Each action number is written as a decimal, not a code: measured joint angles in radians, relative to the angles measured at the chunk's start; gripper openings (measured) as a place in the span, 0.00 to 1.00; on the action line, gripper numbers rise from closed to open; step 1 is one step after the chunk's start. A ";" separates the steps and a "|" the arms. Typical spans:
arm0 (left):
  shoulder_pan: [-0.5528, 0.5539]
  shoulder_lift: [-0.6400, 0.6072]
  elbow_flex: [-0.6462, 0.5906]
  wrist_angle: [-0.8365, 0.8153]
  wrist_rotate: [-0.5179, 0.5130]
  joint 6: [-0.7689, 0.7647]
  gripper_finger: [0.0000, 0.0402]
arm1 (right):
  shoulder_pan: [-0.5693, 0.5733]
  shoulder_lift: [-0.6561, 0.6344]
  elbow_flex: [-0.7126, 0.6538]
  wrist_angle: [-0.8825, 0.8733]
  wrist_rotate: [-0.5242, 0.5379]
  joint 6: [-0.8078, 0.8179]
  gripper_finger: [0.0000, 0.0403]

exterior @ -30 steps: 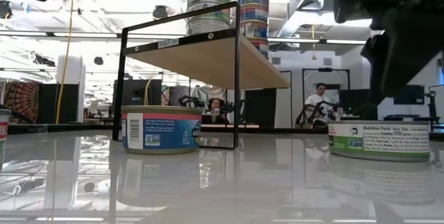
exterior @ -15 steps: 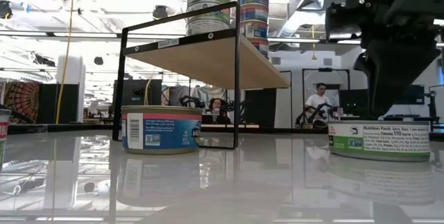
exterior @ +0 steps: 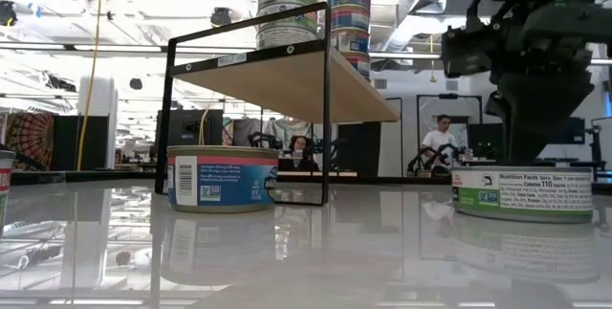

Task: Stack canned seafood by type on shelf
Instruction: Stack the green tuna can on top of the stacked green tuna can on the shelf

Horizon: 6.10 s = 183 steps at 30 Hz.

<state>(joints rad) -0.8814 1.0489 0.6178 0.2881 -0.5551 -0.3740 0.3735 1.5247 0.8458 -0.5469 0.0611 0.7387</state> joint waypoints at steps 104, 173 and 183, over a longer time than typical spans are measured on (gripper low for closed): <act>0.301 -0.264 -0.001 -0.075 0.426 0.351 0.60 | 0.008 0.016 0.572 0.415 0.948 -1.777 0.44; 0.540 -0.460 0.023 -0.297 0.396 0.166 0.56 | -0.205 0.149 0.774 0.080 0.647 -1.531 0.64; 0.541 -0.461 0.023 -0.326 0.397 0.168 0.56 | -0.202 0.148 0.779 0.022 0.624 -1.487 0.63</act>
<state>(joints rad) -0.3408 0.5878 0.6403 -0.0376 -0.1580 -0.2058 0.1712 1.6724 1.6253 -0.5248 0.6855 -0.7483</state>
